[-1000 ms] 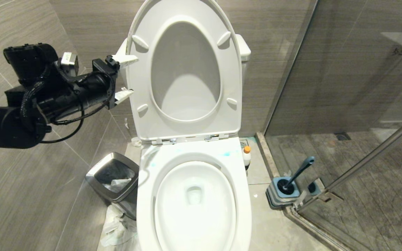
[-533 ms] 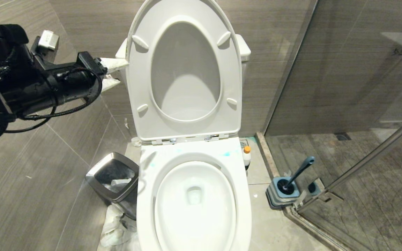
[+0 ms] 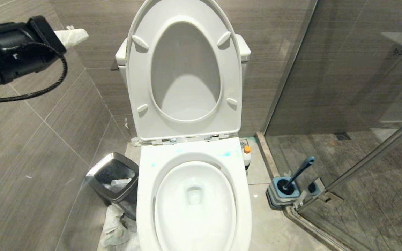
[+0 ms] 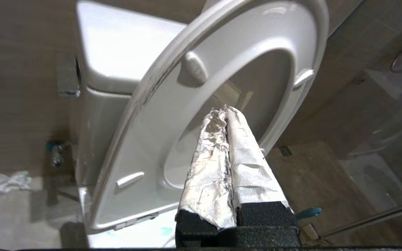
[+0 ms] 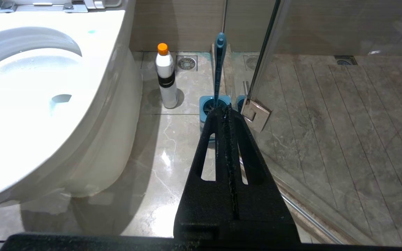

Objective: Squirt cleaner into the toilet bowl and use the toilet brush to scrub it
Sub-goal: Pour in the cleaning agent

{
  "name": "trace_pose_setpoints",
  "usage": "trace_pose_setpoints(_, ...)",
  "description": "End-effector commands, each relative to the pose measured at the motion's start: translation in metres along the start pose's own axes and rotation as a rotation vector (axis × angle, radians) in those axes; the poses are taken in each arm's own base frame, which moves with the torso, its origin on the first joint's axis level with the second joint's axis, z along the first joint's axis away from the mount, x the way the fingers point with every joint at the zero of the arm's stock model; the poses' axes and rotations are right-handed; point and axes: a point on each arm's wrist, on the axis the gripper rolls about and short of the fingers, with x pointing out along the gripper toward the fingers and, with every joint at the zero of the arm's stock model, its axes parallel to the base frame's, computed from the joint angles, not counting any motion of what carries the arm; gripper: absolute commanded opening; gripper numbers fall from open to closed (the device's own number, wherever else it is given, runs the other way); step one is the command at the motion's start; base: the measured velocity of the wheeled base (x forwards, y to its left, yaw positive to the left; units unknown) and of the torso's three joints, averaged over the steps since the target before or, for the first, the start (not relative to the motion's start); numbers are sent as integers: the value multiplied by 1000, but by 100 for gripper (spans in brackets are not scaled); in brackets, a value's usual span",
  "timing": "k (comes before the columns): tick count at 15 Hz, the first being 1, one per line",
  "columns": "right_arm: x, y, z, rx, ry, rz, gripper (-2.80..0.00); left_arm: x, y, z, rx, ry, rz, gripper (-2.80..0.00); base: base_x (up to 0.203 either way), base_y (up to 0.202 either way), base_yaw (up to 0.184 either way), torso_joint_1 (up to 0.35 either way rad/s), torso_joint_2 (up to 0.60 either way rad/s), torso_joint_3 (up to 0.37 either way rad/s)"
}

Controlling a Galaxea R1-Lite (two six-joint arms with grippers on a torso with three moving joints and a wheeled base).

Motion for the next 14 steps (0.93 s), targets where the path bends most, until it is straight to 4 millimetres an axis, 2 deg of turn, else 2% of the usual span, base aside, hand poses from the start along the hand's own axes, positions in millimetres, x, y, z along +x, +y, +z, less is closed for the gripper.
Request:
trace_pose_setpoints(1, 0, 0, 0, 0, 0, 0, -280, -37, -22, 26, 35, -80, -22, -280, 0, 0, 0, 0, 0, 0)
trace_pose_setpoints(4, 0, 0, 0, 0, -1, 0, -280, -102, -49, 39, 47, -111, -12, -280, 0, 0, 0, 0, 0, 0)
trace_pose_setpoints(6, 0, 0, 0, 0, -1, 0, -280, -148, -65, 31, 37, -126, -11, -280, 0, 0, 0, 0, 0, 0)
trace_pose_setpoints(7, 0, 0, 0, 0, -1, 0, -280, -169, -70, 19, 31, -125, -9, -280, 0, 0, 0, 0, 0, 0)
trace_pose_setpoints(10, 0, 0, 0, 0, 0, 0, -280, -224, -74, -35, 6, -87, 6, -280, 0, 0, 0, 0, 0, 0)
trace_pose_setpoints(12, 0, 0, 0, 0, 0, 0, -280, -249, -75, -62, -5, -65, 13, -280, 0, 0, 0, 0, 0, 0)
trace_pose_setpoints(14, 0, 0, 0, 0, -1, 0, -280, -265, -76, -79, -20, -35, 25, -280, 0, 0, 0, 0, 0, 0)
